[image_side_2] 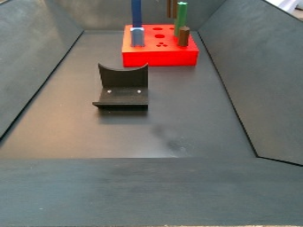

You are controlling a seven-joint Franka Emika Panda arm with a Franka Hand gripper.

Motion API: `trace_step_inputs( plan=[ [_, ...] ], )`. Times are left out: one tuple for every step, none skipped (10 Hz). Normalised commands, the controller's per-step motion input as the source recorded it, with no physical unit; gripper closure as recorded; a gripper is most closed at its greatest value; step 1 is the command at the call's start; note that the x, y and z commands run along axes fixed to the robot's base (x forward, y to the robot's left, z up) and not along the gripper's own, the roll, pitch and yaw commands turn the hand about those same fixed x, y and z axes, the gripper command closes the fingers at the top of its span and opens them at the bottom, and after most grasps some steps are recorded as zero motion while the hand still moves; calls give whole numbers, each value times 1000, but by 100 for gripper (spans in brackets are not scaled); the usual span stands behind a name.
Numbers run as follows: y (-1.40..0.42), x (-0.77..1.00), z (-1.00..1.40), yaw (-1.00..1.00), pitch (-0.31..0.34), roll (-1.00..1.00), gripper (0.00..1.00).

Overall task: Pick up the 3 prong object. Move up. Move to above the board. Insert the 3 prong object.
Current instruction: Insert the 3 prong object.

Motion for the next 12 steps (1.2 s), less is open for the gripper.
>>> trace_step_inputs(
  plan=[
    [0, 0, -300, -1000, -10, 0, 100],
    [0, 0, -300, -1000, -10, 0, 100],
    [0, 0, -300, -1000, -7, 0, 100],
    [0, 0, -303, -1000, -10, 0, 100],
    [0, 0, -300, -1000, -9, 0, 100],
    [0, 0, -289, -1000, -13, 0, 100],
    [0, 0, -286, -1000, -13, 0, 100],
    [0, 0, -289, -1000, -9, 0, 100],
    [0, 0, -294, -1000, -6, 0, 100],
    [0, 0, -291, -1000, -6, 0, 100],
    [0, 0, -291, -1000, -6, 0, 100],
    [0, 0, -280, -1000, -7, 0, 100]
  ],
)
